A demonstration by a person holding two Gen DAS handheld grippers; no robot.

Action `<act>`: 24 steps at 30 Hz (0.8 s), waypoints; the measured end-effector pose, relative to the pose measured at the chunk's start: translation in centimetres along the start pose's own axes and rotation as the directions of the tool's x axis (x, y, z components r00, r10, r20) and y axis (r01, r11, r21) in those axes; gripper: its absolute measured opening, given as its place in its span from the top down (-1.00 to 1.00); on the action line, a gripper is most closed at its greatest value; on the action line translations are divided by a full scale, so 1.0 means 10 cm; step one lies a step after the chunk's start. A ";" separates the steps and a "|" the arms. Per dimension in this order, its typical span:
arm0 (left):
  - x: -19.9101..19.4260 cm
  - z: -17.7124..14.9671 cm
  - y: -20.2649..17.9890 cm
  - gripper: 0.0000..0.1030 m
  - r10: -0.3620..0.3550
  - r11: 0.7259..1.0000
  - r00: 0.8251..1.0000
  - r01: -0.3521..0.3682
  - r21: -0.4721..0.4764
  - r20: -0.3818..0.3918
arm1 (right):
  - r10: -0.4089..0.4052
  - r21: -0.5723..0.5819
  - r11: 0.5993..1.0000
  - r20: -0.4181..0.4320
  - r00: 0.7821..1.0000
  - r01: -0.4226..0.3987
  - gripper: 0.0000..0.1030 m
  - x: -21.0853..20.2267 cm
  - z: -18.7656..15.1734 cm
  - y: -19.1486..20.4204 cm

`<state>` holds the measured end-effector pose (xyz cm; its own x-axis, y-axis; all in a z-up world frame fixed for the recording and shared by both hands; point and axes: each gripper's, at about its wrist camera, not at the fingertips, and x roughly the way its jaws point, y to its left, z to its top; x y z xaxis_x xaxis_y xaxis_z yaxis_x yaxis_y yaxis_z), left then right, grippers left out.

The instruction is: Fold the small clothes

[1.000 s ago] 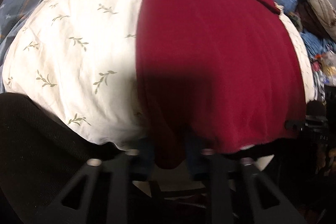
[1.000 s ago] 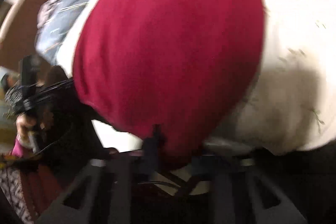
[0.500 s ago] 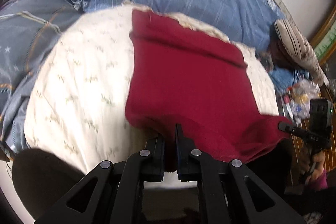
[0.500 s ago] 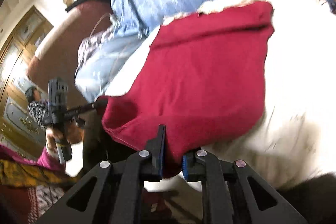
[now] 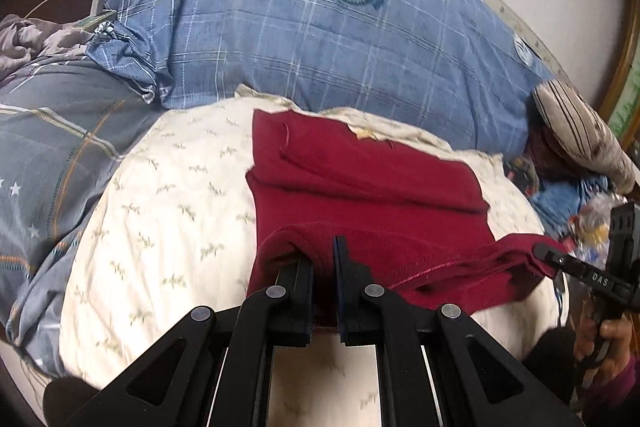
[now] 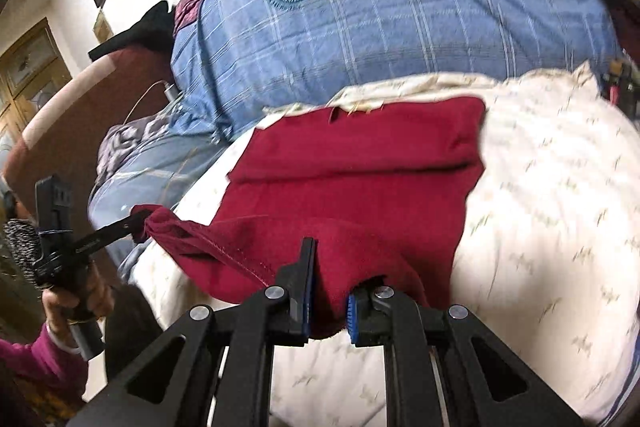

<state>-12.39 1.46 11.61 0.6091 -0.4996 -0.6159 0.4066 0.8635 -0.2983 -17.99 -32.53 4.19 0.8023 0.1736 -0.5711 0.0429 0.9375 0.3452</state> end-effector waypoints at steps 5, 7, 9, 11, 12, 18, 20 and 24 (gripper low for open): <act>0.25 0.17 -0.01 0.87 0.017 1.000 1.000 -0.017 0.007 0.016 | -0.028 -0.022 0.999 0.023 0.999 0.029 0.78 0.09 0.18 -0.03; 0.37 0.28 -0.03 0.87 0.026 1.000 0.999 -0.026 0.010 0.020 | -0.042 -0.039 0.998 0.028 0.999 0.043 0.78 0.14 0.25 -0.02; 0.47 0.36 -0.04 0.87 0.030 1.000 0.999 -0.030 0.005 0.021 | -0.052 -0.043 0.998 0.035 0.998 0.053 0.78 0.19 0.33 -0.02; 0.57 0.47 -0.05 0.87 0.036 0.999 0.999 -0.036 0.005 0.028 | -0.058 -0.042 0.997 0.042 0.997 0.060 0.78 0.24 0.41 -0.04; 0.61 0.51 -0.07 0.87 0.038 0.999 0.999 -0.038 0.009 0.033 | -0.065 -0.040 0.997 0.048 0.997 0.067 0.78 0.28 0.45 -0.05; 0.90 0.82 -0.11 0.87 0.052 0.998 0.997 -0.053 0.026 0.048 | -0.108 -0.040 0.993 0.067 0.992 0.110 0.78 0.53 0.73 -0.15; 1.02 0.90 -0.12 0.87 0.065 0.997 0.996 -0.067 0.028 0.054 | -0.111 -0.038 0.993 0.068 0.991 0.114 0.78 0.61 0.83 -0.20; 1.26 1.01 -0.18 0.87 0.092 0.995 0.994 -0.094 0.037 0.054 | -0.113 -0.029 0.993 0.066 0.991 0.115 0.78 0.74 0.97 -0.29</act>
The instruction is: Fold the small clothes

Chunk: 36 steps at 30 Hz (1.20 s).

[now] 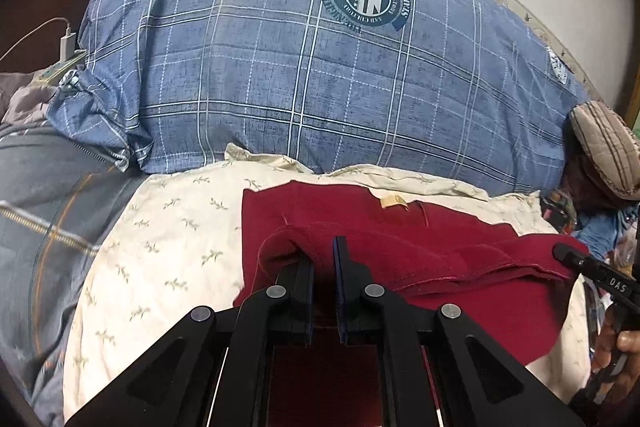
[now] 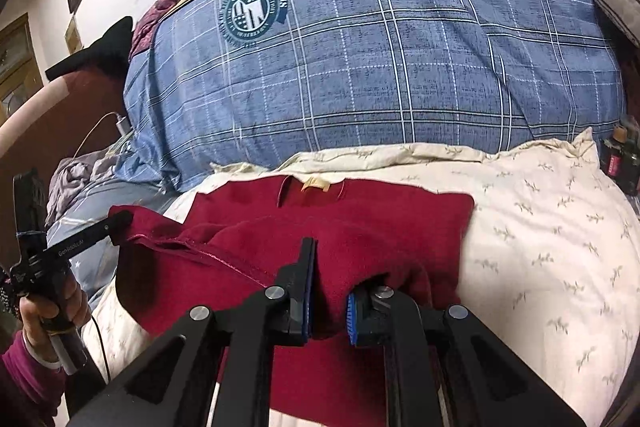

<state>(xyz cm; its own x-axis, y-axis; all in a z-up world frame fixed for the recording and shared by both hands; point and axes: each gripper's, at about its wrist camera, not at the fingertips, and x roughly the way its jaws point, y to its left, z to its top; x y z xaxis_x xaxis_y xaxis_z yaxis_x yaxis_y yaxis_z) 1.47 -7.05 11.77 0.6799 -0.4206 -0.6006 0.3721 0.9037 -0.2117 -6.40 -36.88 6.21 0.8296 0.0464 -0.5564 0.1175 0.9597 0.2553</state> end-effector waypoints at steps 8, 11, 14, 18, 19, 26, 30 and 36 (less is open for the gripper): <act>0.36 0.16 -0.10 0.86 0.029 0.999 1.000 -0.029 0.017 -0.009 | -0.026 0.013 1.000 -0.023 0.999 0.026 0.78 0.28 0.14 -0.13; 0.47 0.20 -0.10 0.86 0.037 0.999 0.999 -0.036 0.013 -0.017 | -0.028 0.022 0.999 -0.034 0.999 0.028 0.78 0.37 0.16 -0.18; 0.57 0.23 -0.11 0.86 0.046 0.999 0.999 -0.045 0.016 -0.024 | -0.034 0.021 0.999 -0.047 0.998 0.035 0.78 0.46 0.16 -0.22; 0.69 0.26 -0.13 0.86 0.060 0.998 0.998 -0.059 0.026 -0.025 | -0.041 0.012 0.999 -0.056 0.998 0.041 0.77 0.56 0.19 -0.26; 0.72 0.28 -0.13 0.86 0.062 0.998 0.998 -0.061 0.026 -0.026 | -0.042 0.011 0.999 -0.056 0.998 0.042 0.77 0.58 0.20 -0.27; 1.02 0.36 -0.10 0.85 0.082 0.997 0.995 -0.082 0.012 -0.049 | -0.037 0.041 0.998 -0.071 0.997 0.040 0.77 0.79 0.28 -0.37; 1.29 0.35 -0.01 0.85 0.104 0.994 0.990 -0.107 -0.022 -0.092 | -0.007 0.112 0.994 -0.121 0.993 0.021 0.77 1.05 0.25 -0.52; 1.53 0.31 0.06 0.84 0.118 0.991 0.986 -0.124 -0.047 -0.119 | -0.004 0.122 0.992 -0.143 0.990 0.022 0.78 1.17 0.22 -0.59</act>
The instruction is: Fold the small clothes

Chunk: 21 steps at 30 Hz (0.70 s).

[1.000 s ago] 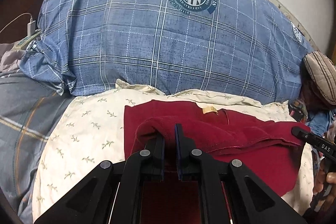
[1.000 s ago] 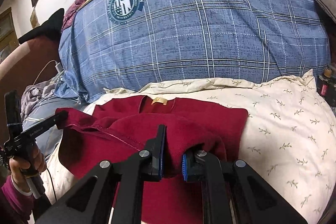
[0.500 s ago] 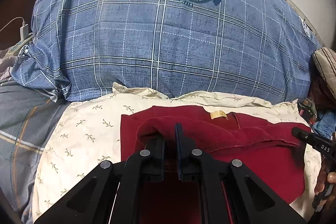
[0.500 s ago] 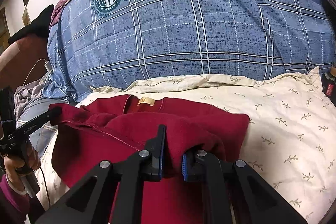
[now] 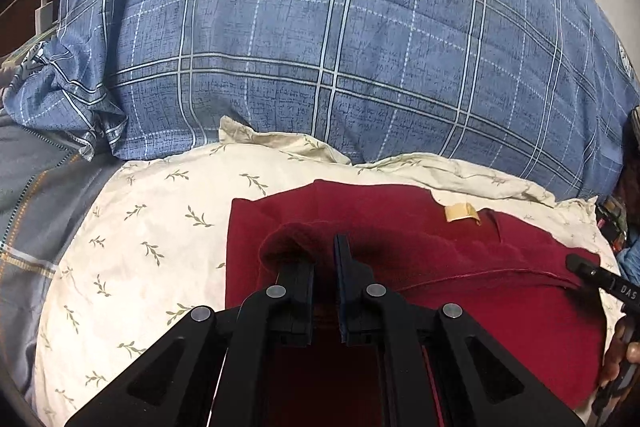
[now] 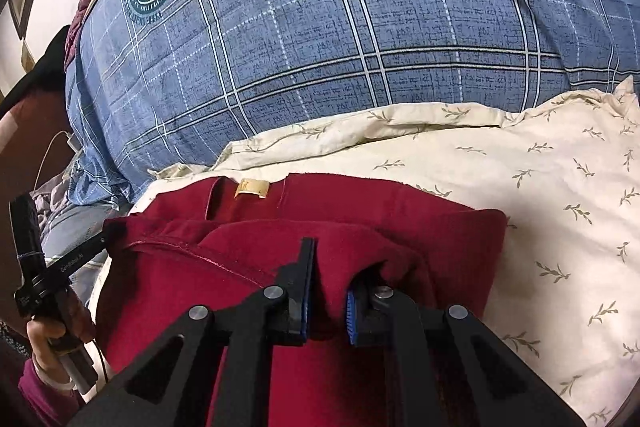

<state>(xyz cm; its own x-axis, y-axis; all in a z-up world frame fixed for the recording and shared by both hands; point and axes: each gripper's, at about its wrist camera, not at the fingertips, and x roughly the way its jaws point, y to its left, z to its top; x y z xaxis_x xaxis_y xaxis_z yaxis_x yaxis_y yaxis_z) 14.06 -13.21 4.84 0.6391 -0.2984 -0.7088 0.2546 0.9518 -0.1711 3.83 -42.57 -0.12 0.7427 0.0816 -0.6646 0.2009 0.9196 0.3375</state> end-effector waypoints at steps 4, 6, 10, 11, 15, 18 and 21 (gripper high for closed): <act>0.00 0.04 -0.03 0.84 -0.003 1.000 1.000 0.003 0.008 0.008 | -0.015 -0.020 1.000 0.034 0.999 0.015 0.78 -0.07 0.02 0.05; -0.05 0.08 -0.02 0.84 -0.010 1.000 1.000 0.010 0.010 0.022 | -0.017 -0.031 0.999 0.051 0.999 0.019 0.78 -0.09 0.05 0.08; -0.06 0.14 -0.03 0.84 -0.013 1.000 0.999 0.013 0.008 0.033 | -0.035 -0.034 0.999 0.051 0.998 0.037 0.78 -0.04 0.10 0.08; -0.05 0.14 -0.03 0.84 -0.011 1.000 0.999 0.011 0.007 0.034 | -0.036 -0.029 0.999 0.048 0.998 0.037 0.78 -0.02 0.10 0.07; 0.12 0.12 -0.03 0.84 0.010 1.000 1.000 -0.010 -0.010 0.002 | -0.040 -0.005 0.999 0.017 0.999 0.040 0.78 0.11 0.10 -0.01; 0.23 0.09 -0.02 0.79 0.031 0.999 0.999 -0.031 -0.009 -0.018 | -0.038 -0.009 0.999 -0.002 0.999 0.038 0.77 0.17 0.09 -0.03; 0.29 0.08 -0.05 0.77 0.032 0.999 0.999 -0.032 0.008 -0.022 | -0.020 -0.014 1.000 -0.006 1.000 0.020 0.67 0.16 0.10 -0.02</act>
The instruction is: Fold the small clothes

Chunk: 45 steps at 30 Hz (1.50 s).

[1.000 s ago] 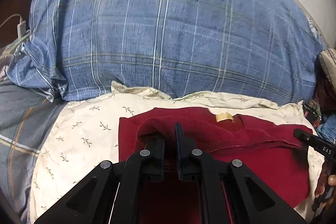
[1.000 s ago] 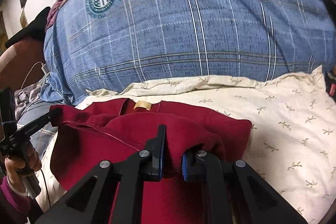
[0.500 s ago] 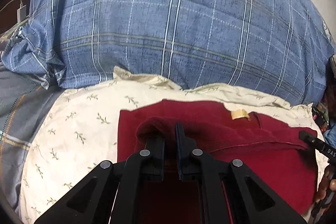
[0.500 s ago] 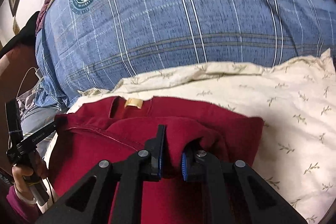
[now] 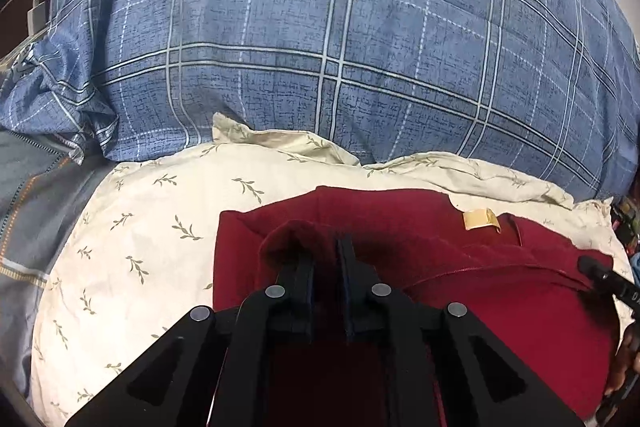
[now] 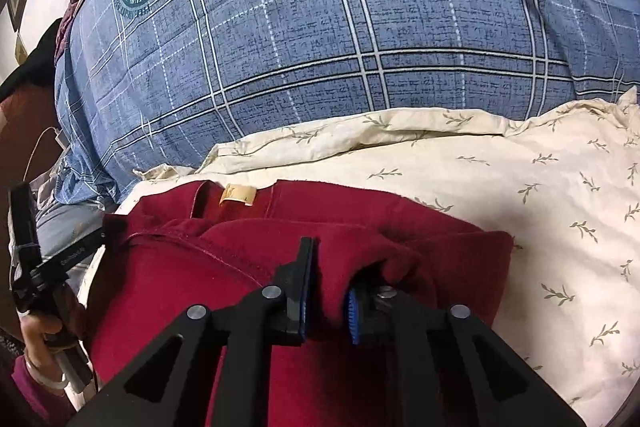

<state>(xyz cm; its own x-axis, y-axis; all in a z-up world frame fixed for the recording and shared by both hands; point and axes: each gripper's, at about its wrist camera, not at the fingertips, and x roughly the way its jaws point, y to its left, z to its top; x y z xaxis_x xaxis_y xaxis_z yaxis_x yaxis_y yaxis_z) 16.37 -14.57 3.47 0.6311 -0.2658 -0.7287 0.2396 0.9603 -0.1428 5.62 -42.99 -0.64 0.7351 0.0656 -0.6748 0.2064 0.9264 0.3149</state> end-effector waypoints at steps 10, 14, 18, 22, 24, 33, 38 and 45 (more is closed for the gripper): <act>-0.41 0.06 0.07 -0.26 -0.077 0.997 0.995 0.075 0.035 0.061 | 0.092 0.051 0.994 0.165 0.982 -0.101 -0.25 -0.67 0.04 -0.04; -0.67 0.01 0.11 -0.30 -0.069 0.996 0.986 0.058 0.071 0.155 | 0.087 0.000 0.996 0.132 0.987 -0.088 -0.21 -0.75 0.01 0.06; -0.52 0.01 0.10 -0.31 -0.044 0.997 0.995 0.038 0.062 0.086 | 0.051 -0.094 0.995 0.073 0.996 -0.044 -0.19 -0.51 0.01 0.26; -0.20 0.06 0.06 -0.30 -0.006 0.999 1.000 0.004 0.045 0.028 | -0.013 -0.113 0.993 0.018 1.000 0.015 -0.13 -0.11 0.10 0.27; -0.03 0.11 0.09 -0.30 0.034 0.999 0.999 -0.034 0.025 -0.002 | -0.075 -0.111 0.991 -0.003 0.997 0.074 -0.06 0.07 0.18 0.20; 0.50 0.31 0.27 -0.34 0.059 0.996 0.993 -0.065 -0.066 -0.100 | -0.188 0.095 0.976 -0.084 0.979 0.195 -0.04 0.53 0.37 -0.39; 0.32 0.27 0.36 -0.30 0.053 0.995 0.997 -0.058 -0.078 -0.062 | -0.184 0.140 0.974 0.036 0.982 0.178 -0.11 0.01 0.36 -0.40; -0.43 -0.06 0.50 -0.30 0.044 0.997 0.999 -0.042 -0.072 0.020 | -0.040 -0.035 0.999 0.025 0.999 0.040 -0.05 -0.29 0.26 0.11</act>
<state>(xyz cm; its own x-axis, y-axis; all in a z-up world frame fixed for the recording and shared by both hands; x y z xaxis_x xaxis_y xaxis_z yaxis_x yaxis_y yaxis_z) 14.43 -8.54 5.53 0.6553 -0.2250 -0.7211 0.1590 0.9743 -0.1595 5.37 -43.16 3.40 0.7424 0.0195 -0.6696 0.2131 0.9408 0.2637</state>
